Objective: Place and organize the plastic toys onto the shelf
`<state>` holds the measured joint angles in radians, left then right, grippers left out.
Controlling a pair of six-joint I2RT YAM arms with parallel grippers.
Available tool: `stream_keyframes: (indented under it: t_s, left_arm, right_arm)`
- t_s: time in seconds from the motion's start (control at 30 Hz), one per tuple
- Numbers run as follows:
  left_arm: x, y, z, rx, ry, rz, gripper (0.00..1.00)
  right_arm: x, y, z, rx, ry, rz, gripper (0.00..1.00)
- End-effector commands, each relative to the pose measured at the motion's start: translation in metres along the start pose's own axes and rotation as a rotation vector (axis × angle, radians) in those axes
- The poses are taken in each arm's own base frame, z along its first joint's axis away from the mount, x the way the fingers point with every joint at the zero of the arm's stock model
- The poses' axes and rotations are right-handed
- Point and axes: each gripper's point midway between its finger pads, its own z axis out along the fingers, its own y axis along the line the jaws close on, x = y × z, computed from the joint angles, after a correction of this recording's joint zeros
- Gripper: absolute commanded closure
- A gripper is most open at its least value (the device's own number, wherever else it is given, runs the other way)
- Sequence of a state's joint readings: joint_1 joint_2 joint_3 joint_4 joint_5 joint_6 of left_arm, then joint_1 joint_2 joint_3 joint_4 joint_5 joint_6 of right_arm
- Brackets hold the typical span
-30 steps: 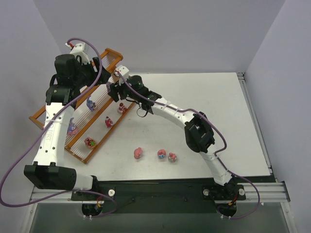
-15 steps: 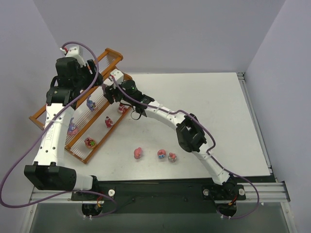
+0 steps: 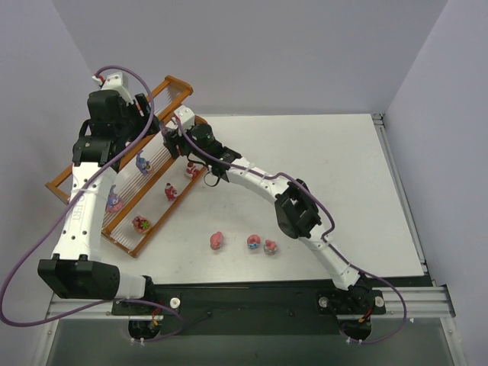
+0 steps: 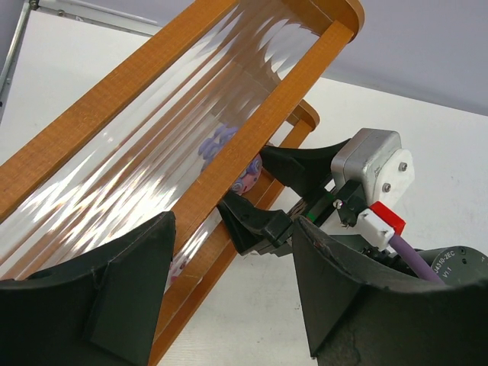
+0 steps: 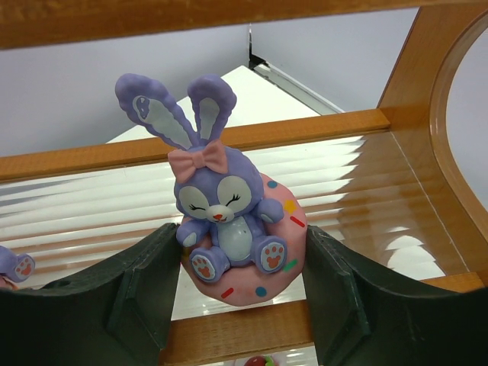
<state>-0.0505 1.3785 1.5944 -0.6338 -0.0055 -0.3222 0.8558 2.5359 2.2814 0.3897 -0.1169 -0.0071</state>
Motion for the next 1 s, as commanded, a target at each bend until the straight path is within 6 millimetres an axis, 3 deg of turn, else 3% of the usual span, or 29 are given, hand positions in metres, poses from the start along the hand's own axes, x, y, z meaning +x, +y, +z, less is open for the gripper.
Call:
stream_keyframes:
  t_s: [0.0,0.67,0.97]
  left_arm:
    - [-0.008,0.003,0.000,-0.016,-0.024,-0.005,0.28]
    - [-0.002,0.004,0.004,-0.019,-0.005,0.003,0.28]
    - [0.001,0.005,0.006,-0.022,0.002,0.003,0.28]
  right_arm:
    - [-0.047,-0.014,0.003,0.036,-0.139,0.009,1.00]
    - [-0.025,-0.031,0.008,0.072,-0.107,0.088,0.92]
    - [-0.020,-0.030,0.010,0.064,-0.100,0.086,0.71]
